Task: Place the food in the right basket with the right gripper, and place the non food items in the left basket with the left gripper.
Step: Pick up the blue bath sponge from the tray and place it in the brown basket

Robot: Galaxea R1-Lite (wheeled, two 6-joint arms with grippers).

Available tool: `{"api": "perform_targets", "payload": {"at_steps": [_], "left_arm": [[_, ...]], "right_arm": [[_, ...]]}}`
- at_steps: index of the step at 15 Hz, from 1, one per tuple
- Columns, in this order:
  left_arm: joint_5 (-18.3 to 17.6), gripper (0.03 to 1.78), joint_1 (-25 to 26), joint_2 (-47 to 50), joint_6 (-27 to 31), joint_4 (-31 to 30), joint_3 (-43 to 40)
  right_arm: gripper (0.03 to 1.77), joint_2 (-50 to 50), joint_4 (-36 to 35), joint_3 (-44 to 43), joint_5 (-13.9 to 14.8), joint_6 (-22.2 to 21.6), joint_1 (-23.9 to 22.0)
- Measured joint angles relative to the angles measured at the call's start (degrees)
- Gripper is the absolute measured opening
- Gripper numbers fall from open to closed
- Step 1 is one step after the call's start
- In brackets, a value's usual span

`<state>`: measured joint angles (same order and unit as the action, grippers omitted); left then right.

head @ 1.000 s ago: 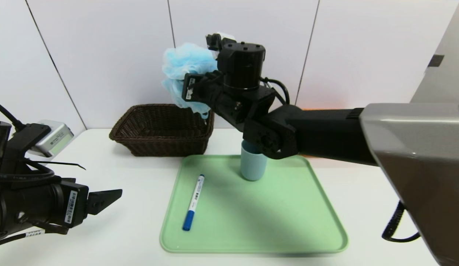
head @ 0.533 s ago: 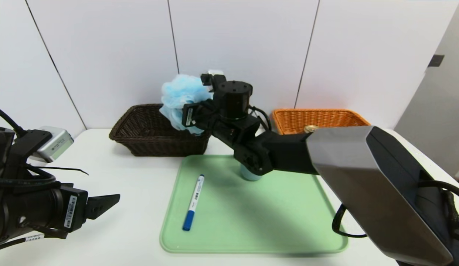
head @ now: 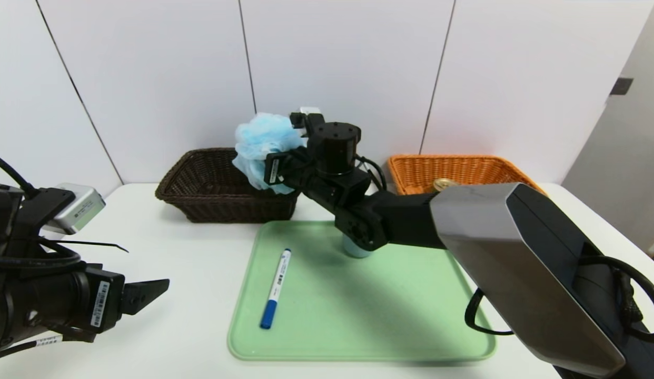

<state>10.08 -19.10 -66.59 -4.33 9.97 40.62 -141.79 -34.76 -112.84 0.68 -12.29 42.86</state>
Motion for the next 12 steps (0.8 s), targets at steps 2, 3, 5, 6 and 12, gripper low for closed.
{"api": "perform_targets", "payload": {"at_steps": [2, 3, 5, 6, 12], "left_arm": [[-0.05, 1.69, -0.02, -0.11, 0.00, 0.00, 0.12], [-0.05, 1.69, -0.02, -0.15, 0.00, 0.00, 0.12], [0.02, 1.69, 0.00, -0.22, 0.00, 0.00, 0.12], [0.02, 1.69, 0.01, -0.28, 0.00, 0.00, 0.12], [0.06, 1.69, 0.15, -0.34, 0.00, -0.09, 0.15]], "right_arm": [[0.65, -0.28, -0.11, 0.02, -0.02, 0.00, 0.00], [0.76, -0.41, -0.09, 0.05, -0.02, 0.00, -0.04], [0.97, -0.57, -0.16, 0.05, -0.05, -0.33, 0.00], [1.06, -0.63, -0.18, 0.05, -0.17, -0.35, 0.00], [1.41, -0.99, -0.16, 0.07, -0.73, -0.38, -0.28]]}}
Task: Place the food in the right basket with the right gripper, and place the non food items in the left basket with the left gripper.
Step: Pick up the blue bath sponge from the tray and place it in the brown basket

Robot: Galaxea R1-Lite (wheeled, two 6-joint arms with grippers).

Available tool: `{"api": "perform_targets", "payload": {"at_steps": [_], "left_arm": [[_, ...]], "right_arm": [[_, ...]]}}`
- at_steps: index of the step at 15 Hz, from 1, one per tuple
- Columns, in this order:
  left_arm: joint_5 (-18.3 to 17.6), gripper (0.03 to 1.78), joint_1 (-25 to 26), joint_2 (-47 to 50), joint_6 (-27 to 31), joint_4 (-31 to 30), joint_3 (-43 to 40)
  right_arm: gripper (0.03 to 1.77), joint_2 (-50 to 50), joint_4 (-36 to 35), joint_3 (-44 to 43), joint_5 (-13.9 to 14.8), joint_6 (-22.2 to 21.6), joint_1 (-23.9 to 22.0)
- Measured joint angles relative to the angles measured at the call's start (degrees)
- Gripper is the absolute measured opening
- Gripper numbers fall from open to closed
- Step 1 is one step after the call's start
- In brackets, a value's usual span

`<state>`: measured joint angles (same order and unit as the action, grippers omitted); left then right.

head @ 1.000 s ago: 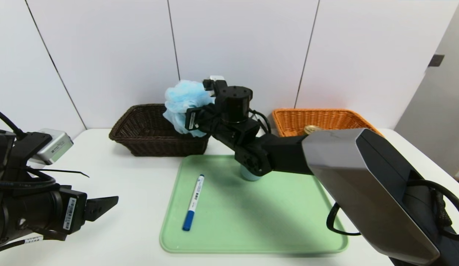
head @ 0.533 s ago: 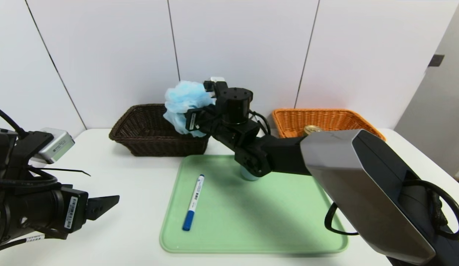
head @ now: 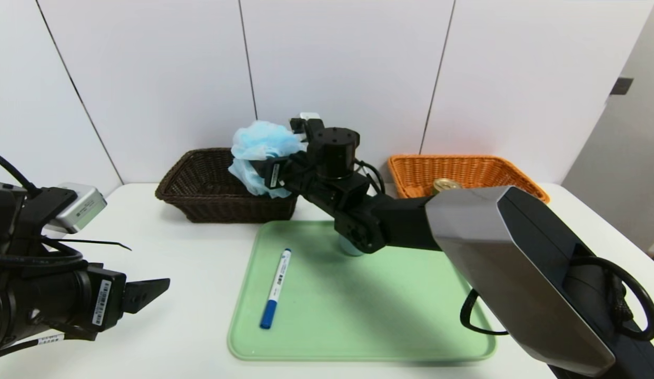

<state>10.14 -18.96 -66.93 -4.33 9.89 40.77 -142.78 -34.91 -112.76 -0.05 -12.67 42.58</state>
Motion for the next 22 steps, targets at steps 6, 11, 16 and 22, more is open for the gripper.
{"api": "perform_targets", "payload": {"at_steps": [6, 11, 16, 22], "left_arm": [[-0.04, 1.69, -0.04, -0.16, 0.04, 0.02, 0.20], [-0.12, 1.69, -0.09, -0.57, 0.37, -0.16, 0.55], [-0.20, 1.69, -0.11, -0.66, 0.59, -0.20, 0.57], [-0.26, 1.69, -0.20, -0.90, 0.67, -0.27, 0.63]], "right_arm": [[1.57, 0.39, 0.18, 0.00, -0.11, 0.49, 0.13], [1.63, 0.63, 0.05, 0.00, -0.22, 0.85, 0.41], [1.67, 1.05, 0.63, 0.00, -0.02, 1.06, 0.46], [1.68, 1.65, 1.38, 0.09, 0.40, 1.21, 0.41]]}}
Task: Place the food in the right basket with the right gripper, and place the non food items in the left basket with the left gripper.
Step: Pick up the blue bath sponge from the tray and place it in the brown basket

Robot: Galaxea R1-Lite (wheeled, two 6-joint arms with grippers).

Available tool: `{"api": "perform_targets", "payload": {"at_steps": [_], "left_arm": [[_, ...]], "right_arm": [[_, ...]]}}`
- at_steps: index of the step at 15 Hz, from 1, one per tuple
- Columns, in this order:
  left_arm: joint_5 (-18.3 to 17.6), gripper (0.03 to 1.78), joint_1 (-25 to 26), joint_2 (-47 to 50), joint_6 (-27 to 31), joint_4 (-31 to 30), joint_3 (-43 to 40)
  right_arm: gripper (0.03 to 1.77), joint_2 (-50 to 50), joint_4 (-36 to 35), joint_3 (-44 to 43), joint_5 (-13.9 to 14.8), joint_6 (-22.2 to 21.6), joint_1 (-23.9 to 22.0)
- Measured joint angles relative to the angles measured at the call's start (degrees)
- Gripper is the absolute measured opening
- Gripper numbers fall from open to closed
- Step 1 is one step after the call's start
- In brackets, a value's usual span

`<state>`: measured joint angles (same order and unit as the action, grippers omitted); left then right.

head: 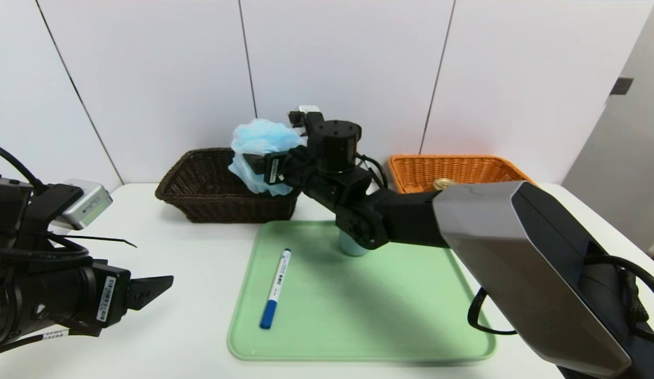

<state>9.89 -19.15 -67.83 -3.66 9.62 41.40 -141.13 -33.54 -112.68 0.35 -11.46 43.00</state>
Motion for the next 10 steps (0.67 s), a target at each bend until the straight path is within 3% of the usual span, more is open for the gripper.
{"api": "perform_targets", "payload": {"at_steps": [10], "left_arm": [[-0.09, 1.69, 0.00, -0.48, 0.00, 0.07, 1.62]], "right_arm": [[1.69, 1.61, 2.83, 0.00, 0.24, 0.63, -0.46]]}}
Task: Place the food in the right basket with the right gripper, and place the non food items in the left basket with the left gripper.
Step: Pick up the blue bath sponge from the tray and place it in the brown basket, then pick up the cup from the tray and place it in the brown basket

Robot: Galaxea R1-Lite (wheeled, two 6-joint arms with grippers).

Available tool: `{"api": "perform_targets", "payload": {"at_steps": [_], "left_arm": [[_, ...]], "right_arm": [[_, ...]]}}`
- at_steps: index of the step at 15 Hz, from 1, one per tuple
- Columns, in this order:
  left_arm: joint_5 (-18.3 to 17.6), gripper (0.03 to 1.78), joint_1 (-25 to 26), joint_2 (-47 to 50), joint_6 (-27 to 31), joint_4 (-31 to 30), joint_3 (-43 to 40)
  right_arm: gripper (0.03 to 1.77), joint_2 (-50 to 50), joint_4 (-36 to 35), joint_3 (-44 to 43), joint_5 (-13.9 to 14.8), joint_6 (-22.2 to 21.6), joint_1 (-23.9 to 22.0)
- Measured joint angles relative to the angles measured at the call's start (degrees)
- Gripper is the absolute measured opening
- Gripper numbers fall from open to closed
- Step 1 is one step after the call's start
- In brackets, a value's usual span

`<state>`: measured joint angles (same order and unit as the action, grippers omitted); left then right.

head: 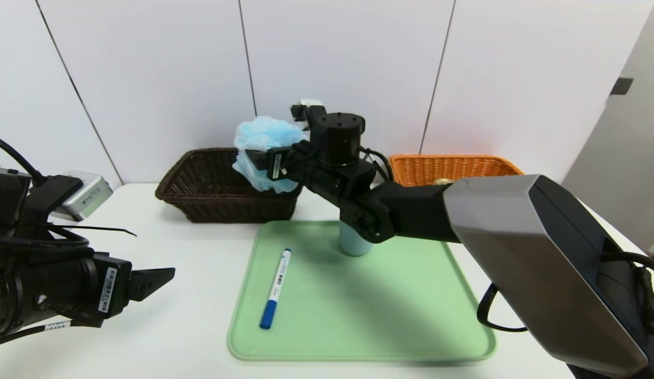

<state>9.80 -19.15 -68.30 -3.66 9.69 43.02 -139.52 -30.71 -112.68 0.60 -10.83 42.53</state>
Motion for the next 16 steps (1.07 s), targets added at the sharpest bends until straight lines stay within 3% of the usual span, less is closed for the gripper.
{"api": "perform_targets", "payload": {"at_steps": [5, 13, 16], "left_arm": [[-0.02, 1.69, -0.09, -0.20, 0.09, 0.01, -0.05], [-0.11, 1.69, -0.20, -0.55, 0.11, 0.00, -0.17], [-0.11, 1.69, -0.22, 0.01, -0.17, -0.05, -0.28]], "right_arm": [[1.69, -0.41, 7.03, 0.00, -0.39, 0.44, -0.09], [1.69, -0.12, 4.47, -0.09, -0.29, 1.12, -0.11], [1.69, 2.30, 3.34, 0.00, 1.71, 2.60, -0.11]]}}
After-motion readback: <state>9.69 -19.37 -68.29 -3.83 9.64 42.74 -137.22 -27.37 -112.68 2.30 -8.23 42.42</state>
